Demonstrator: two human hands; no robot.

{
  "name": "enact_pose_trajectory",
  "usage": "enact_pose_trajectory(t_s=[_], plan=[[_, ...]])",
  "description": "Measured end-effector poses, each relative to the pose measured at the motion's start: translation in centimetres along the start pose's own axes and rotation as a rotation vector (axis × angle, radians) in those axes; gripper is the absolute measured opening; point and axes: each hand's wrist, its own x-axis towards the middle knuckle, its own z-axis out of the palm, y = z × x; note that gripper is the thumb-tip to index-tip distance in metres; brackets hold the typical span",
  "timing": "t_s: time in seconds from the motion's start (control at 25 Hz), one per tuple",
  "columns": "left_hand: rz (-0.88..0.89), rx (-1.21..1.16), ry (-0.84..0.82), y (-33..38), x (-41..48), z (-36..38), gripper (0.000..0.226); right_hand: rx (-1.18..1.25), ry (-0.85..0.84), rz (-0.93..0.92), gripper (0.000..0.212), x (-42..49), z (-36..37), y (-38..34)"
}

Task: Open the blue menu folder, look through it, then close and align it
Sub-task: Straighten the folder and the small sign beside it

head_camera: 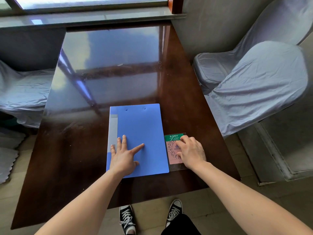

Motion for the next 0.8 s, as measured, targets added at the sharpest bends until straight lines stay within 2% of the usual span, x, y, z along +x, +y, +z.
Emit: enact_pose_trajectory(t_s=[0.8], plan=[[-0.006, -0.009, 0.005, 0.17, -0.15, -0.27, 0.069, 0.066, -0.011, 0.018, 0.04, 0.06, 0.44, 0.13]])
